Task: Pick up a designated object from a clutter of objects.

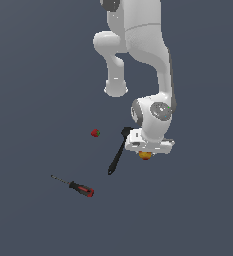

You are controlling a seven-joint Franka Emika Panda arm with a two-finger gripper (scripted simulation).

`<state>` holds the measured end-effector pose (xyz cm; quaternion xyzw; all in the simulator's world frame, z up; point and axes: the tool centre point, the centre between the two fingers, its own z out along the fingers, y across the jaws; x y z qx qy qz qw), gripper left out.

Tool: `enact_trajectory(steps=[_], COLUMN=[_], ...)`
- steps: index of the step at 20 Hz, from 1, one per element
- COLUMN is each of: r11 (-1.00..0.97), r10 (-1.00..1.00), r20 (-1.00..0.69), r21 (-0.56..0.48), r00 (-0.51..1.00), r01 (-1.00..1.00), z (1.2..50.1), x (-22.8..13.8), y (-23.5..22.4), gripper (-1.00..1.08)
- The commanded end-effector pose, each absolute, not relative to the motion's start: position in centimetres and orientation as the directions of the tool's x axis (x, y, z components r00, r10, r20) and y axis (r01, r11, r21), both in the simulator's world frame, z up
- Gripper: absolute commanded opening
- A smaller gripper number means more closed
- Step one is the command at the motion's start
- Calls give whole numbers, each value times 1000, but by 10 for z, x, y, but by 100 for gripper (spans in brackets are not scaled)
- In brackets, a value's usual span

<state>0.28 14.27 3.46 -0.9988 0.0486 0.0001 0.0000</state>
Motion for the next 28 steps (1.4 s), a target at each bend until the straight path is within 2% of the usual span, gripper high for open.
enact_trajectory(steps=[1, 15, 21, 28], r11=[-995, -995, -995, -995], r10=[-97, -97, -97, -96], r20=[0, 0, 0, 0], r21=[0, 0, 0, -1], r00=[995, 995, 995, 995], r01=[-97, -97, -97, -96], z=[34, 45, 76, 134], x=[3, 6, 17, 36], y=[143, 134, 109, 63], gripper=[-100, -100, -100, -100])
